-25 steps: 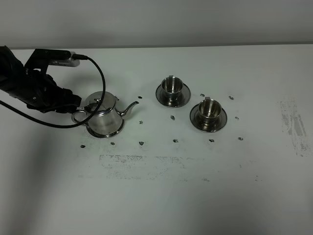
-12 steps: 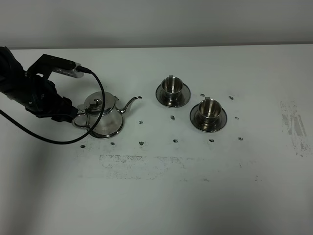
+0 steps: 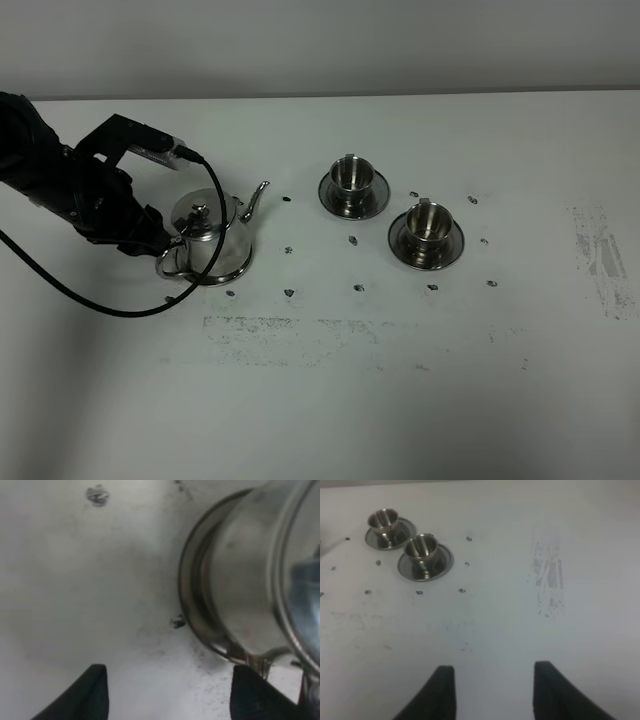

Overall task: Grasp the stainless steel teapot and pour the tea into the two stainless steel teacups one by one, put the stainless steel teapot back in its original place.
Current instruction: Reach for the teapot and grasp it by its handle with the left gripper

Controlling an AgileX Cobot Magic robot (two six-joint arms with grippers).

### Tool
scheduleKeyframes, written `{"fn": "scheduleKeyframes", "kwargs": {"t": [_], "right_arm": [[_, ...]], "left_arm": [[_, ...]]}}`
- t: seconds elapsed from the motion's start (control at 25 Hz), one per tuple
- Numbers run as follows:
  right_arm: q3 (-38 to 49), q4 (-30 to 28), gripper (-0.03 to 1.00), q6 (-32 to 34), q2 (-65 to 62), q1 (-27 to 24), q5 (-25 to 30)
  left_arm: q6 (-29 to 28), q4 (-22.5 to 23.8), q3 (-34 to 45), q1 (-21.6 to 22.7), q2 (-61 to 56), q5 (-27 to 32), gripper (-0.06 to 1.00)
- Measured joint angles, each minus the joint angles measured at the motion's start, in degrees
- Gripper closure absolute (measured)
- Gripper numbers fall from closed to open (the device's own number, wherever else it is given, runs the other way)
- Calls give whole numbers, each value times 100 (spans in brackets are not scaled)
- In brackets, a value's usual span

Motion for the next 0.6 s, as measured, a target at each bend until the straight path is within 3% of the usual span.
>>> {"fn": "scheduleKeyframes", "kwargs": {"t": [0.32, 0.6], "right_arm": [[0, 0, 62, 0, 0, 0, 0], [0, 0, 62, 0, 0, 0, 0]], "left_arm": [[106, 148, 0, -20, -110, 438, 42], [-599, 834, 0, -8, -1008, 1047, 42]]}}
